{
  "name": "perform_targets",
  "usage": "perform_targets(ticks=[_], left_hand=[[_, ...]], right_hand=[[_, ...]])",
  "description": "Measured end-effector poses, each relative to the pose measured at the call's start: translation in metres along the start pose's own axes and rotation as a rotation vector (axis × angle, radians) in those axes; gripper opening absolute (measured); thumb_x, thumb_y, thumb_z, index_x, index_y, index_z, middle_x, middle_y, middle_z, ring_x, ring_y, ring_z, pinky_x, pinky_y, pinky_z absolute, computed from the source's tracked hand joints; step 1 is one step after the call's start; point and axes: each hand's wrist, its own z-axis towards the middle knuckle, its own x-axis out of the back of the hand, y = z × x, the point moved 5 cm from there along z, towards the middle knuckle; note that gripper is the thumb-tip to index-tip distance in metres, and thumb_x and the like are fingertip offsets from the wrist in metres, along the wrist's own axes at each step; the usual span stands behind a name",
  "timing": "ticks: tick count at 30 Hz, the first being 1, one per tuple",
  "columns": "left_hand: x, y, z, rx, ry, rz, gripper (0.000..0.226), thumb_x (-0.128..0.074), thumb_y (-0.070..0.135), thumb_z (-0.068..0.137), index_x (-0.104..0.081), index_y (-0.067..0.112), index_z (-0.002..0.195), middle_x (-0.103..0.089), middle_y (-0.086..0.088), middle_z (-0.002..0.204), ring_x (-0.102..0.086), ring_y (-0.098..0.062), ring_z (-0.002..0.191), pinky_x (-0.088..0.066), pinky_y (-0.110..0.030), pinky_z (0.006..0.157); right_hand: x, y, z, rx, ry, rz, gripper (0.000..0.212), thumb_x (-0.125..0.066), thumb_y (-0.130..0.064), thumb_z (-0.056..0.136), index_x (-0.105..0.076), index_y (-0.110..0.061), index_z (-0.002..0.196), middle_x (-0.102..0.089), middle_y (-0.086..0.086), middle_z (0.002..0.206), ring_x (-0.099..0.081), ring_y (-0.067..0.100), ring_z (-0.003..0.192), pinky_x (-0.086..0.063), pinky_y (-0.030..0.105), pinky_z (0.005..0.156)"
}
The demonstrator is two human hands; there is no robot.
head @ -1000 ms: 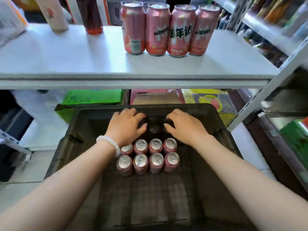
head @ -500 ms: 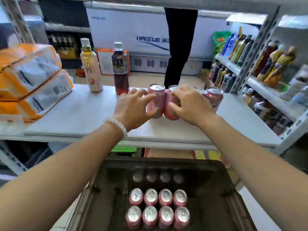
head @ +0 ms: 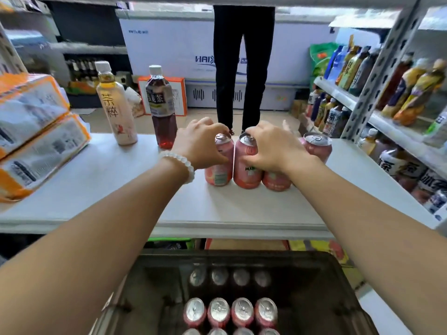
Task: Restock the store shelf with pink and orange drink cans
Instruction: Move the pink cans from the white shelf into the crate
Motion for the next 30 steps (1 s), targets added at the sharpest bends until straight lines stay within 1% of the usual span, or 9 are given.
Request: perform_targets(ticks=[3, 6, 10, 16, 19, 22, 26, 28, 30], left_hand=[[0.009, 0.005, -0.013, 0.031, 0.037, -0.044, 0.054, -0.074, 0.045, 0.062, -0.059, 0.038, 0.113, -0.051, 0.004, 0.107, -0.054, -0.024, 0.100, -0.038, -0.053, 0.095], [0.017, 0.008, -0.035, 0.001, 0.056, -0.039, 0.059, -0.076, 0.045, 0.061, -0.059, 0.036, 0.117, -0.053, 0.003, 0.108, -0.057, -0.026, 0.096, -0.045, -0.042, 0.086], [0.028, 0.013, -0.065, -0.049, 0.061, 0.017, 0.062, -0.075, 0.049, 0.060, -0.058, 0.037, 0.118, -0.053, 0.005, 0.110, -0.057, -0.023, 0.097, -0.045, -0.033, 0.076], [0.052, 0.022, -0.131, -0.074, 0.107, 0.010, 0.062, -0.073, 0.057, 0.058, -0.060, 0.038, 0.115, -0.056, 0.006, 0.107, -0.058, -0.019, 0.096, -0.044, -0.030, 0.072], [0.047, 0.025, -0.172, -0.079, 0.064, 0.036, 0.063, -0.072, 0.058, 0.059, -0.059, 0.036, 0.116, -0.056, 0.005, 0.109, -0.058, -0.019, 0.094, -0.042, -0.029, 0.071], [0.035, 0.025, -0.217, -0.055, -0.020, 0.039, 0.063, -0.071, 0.058, 0.060, -0.057, 0.036, 0.118, -0.055, 0.005, 0.110, -0.058, -0.019, 0.094, -0.037, -0.028, 0.071], [0.000, 0.018, -0.270, -0.021, -0.088, 0.065, 0.064, -0.072, 0.057, 0.058, -0.057, 0.039, 0.117, -0.054, 0.007, 0.111, -0.058, -0.019, 0.099, -0.035, -0.026, 0.070], [-0.027, 0.011, -0.292, 0.001, -0.136, 0.066, 0.064, -0.073, 0.057, 0.057, -0.058, 0.039, 0.117, -0.055, 0.006, 0.109, -0.059, -0.020, 0.099, -0.039, -0.027, 0.071], [-0.057, 0.003, -0.312, 0.035, -0.189, 0.061, 0.065, -0.072, 0.057, 0.057, -0.057, 0.039, 0.117, -0.055, 0.005, 0.109, -0.061, -0.022, 0.097, -0.045, -0.030, 0.073]], right_hand=[[0.009, -0.005, -0.014, 0.019, 0.042, 0.039, 0.061, -0.065, -0.041, 0.075, -0.051, -0.016, 0.129, -0.052, 0.007, 0.124, -0.051, 0.029, 0.115, -0.017, 0.049, 0.114], [0.021, -0.013, -0.034, 0.039, 0.070, 0.024, 0.057, -0.065, -0.034, 0.075, -0.052, -0.015, 0.128, -0.053, 0.007, 0.121, -0.052, 0.031, 0.109, -0.030, 0.041, 0.106], [0.032, -0.025, -0.063, 0.057, 0.111, 0.071, 0.060, -0.070, -0.040, 0.072, -0.054, -0.013, 0.123, -0.052, 0.007, 0.112, -0.055, 0.031, 0.101, -0.045, 0.038, 0.088], [0.035, -0.060, -0.123, 0.098, 0.082, 0.150, 0.067, -0.073, -0.047, 0.072, -0.052, -0.013, 0.126, -0.051, 0.006, 0.120, -0.053, 0.028, 0.110, -0.047, 0.038, 0.088], [0.026, -0.073, -0.154, 0.084, 0.076, 0.161, 0.072, -0.073, -0.049, 0.071, -0.049, -0.013, 0.130, -0.050, 0.006, 0.121, -0.053, 0.028, 0.110, -0.048, 0.039, 0.089], [0.010, -0.086, -0.184, 0.078, 0.012, 0.165, 0.072, -0.072, -0.050, 0.071, -0.050, -0.013, 0.128, -0.051, 0.007, 0.118, -0.055, 0.029, 0.107, -0.048, 0.042, 0.089], [-0.030, -0.099, -0.222, 0.081, -0.078, 0.142, 0.068, -0.071, -0.051, 0.073, -0.051, -0.015, 0.127, -0.050, 0.005, 0.121, -0.054, 0.028, 0.110, -0.044, 0.036, 0.089], [-0.059, -0.105, -0.239, 0.091, -0.128, 0.129, 0.068, -0.070, -0.051, 0.074, -0.050, -0.016, 0.129, -0.050, 0.004, 0.123, -0.055, 0.027, 0.112, -0.043, 0.036, 0.092], [-0.091, -0.110, -0.253, 0.100, -0.187, 0.137, 0.070, -0.070, -0.051, 0.073, -0.049, -0.016, 0.131, -0.051, 0.004, 0.122, -0.056, 0.027, 0.109, -0.046, 0.038, 0.091]])
